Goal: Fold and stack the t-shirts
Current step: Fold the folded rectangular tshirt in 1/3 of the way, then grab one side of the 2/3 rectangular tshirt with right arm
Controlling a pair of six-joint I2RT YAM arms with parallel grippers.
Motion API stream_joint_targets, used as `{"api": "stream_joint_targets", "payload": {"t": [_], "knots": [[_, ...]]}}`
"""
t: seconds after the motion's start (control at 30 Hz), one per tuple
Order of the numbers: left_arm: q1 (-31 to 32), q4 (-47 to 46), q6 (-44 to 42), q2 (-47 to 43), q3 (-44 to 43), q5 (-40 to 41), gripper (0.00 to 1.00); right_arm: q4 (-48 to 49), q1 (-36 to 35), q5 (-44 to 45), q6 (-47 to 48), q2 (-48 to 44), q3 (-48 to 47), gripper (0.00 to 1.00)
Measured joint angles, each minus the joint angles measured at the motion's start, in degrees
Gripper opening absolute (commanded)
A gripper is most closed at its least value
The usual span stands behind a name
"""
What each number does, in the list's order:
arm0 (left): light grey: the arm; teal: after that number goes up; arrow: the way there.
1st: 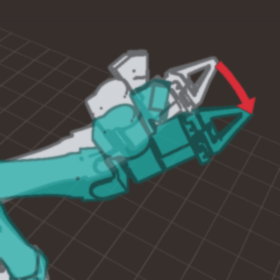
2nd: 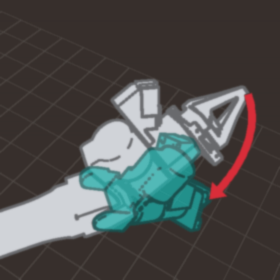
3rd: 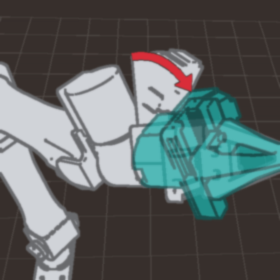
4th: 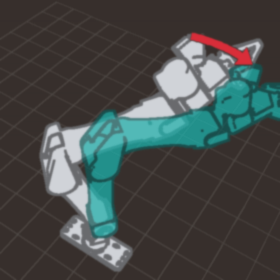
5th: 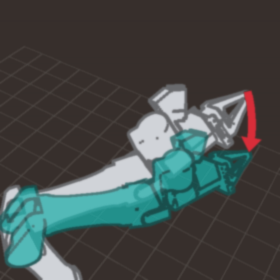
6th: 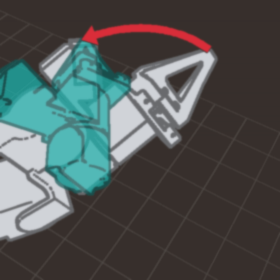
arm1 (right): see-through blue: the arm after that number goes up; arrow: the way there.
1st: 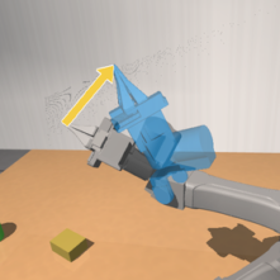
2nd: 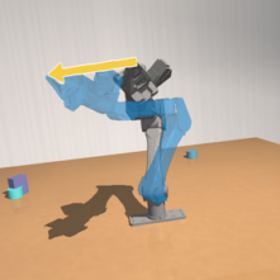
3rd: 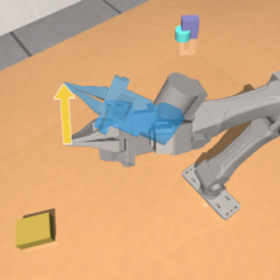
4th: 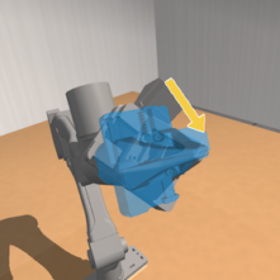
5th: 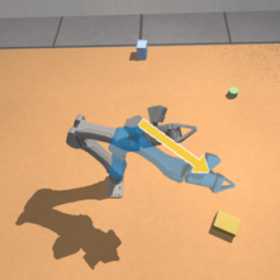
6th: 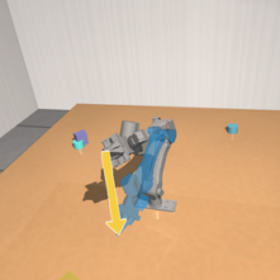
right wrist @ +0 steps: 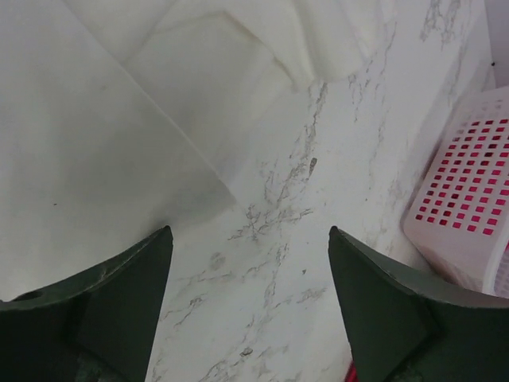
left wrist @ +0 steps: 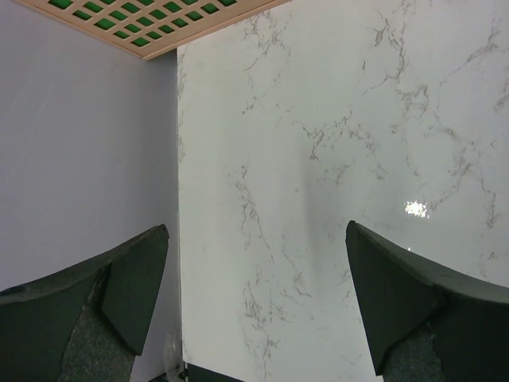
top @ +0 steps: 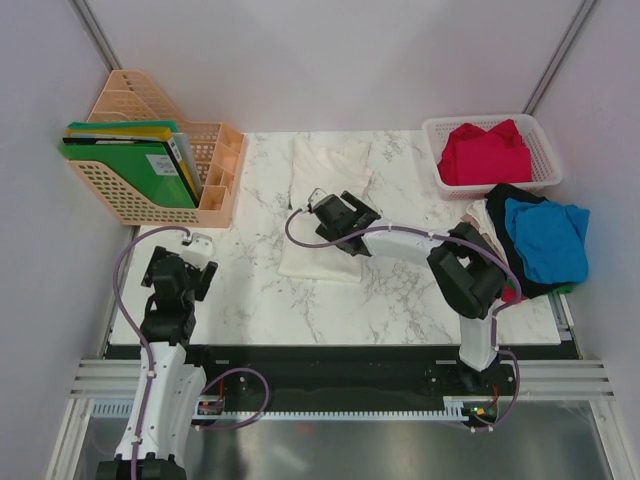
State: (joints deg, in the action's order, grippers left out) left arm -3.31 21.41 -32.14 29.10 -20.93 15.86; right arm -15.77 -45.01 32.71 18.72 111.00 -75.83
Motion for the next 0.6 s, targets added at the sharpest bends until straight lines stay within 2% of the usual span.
{"api": "stream_joint_targets", "payload": {"t": [0.23, 0.4, 0.5, 0.6], "knots": [[0.0, 0.04, 0.0, 0.0, 0.0, 0.0, 1.0, 3.98, -1.03, 8.33, 0.48, -0.44, 2.1, 0.88], [0.0, 0.28, 0.0, 0.0, 0.0, -0.44, 1.0, 4.63, -1.27, 8.57, 0.15, -7.41, 6.43, 0.88], [0.0, 0.52, 0.0, 0.0, 0.0, -0.94, 1.0, 1.57, -1.14, -0.02, 0.26, -15.04, 7.32, 0.9], [0.0, 0.9, 0.0, 0.02, 0.0, -0.98, 1.0, -4.57, -1.18, -15.69, 0.31, -22.56, 6.73, 0.91]]}}
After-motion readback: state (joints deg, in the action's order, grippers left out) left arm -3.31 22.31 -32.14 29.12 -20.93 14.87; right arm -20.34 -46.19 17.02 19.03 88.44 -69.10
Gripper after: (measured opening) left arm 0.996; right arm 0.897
